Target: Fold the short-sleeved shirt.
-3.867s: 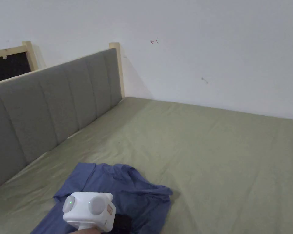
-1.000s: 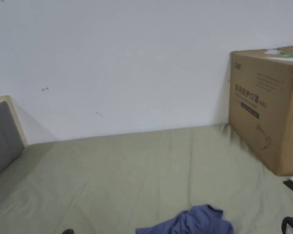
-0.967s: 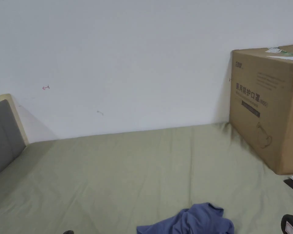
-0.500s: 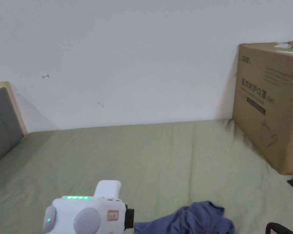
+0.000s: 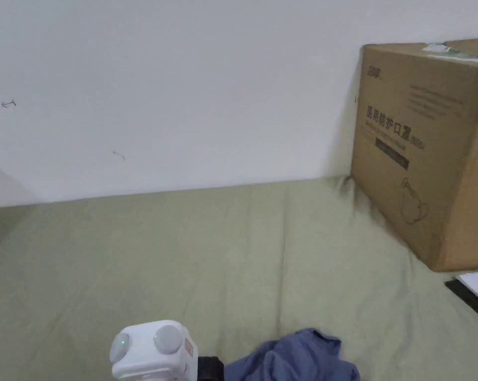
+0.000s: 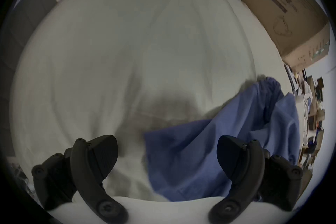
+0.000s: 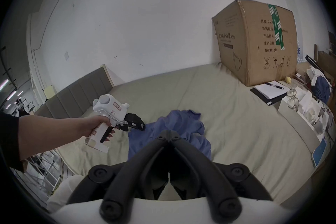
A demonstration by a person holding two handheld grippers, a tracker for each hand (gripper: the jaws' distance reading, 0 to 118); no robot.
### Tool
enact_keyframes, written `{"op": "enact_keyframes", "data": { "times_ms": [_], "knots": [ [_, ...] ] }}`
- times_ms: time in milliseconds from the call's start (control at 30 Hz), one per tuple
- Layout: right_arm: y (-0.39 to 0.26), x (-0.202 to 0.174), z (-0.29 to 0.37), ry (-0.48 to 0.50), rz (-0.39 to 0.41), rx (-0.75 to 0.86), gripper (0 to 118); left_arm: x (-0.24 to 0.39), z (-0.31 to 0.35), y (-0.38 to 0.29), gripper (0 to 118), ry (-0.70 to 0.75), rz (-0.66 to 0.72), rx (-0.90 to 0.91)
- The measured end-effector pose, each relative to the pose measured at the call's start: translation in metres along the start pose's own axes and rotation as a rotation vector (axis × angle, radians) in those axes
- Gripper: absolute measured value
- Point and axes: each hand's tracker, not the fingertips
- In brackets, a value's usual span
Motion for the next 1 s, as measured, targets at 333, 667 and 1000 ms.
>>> {"op": "enact_keyframes", "data": {
  "times_ms": [333,667,1000],
  "knots": [
    [0.053,0.017,-0.057,0.018,0.005,-0.068,0,-0.001,0.023,-0.051,1,-0.086,-0.1,0.272],
    [0.095,-0.001,-0.194,0.016,-0.029,-0.538,114,-0.002,0.027,-0.063,1,-0.088,-0.069,0.253],
    [0.034,-0.021,-0.265,-0.066,0.301,-0.783,10,-0.001,0.021,-0.06,1,-0.066,-0.057,0.232]
  ]
}}
